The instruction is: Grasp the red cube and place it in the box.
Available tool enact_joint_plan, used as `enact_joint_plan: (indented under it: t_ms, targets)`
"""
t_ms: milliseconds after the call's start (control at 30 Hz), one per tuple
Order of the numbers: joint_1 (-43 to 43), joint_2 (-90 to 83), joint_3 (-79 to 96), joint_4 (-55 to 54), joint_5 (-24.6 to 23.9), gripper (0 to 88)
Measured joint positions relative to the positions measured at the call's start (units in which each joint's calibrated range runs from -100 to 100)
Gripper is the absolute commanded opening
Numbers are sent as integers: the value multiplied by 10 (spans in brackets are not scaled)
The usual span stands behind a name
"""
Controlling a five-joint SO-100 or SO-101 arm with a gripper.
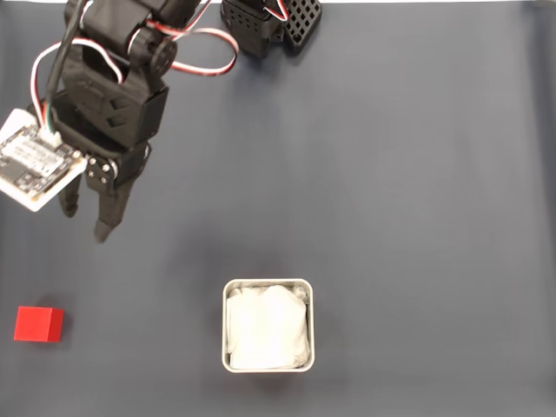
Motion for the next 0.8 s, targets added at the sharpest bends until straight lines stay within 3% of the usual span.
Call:
enact_joint_plan:
  t_ms: [800]
  targets:
    - [32,132,-14,-158,0,318]
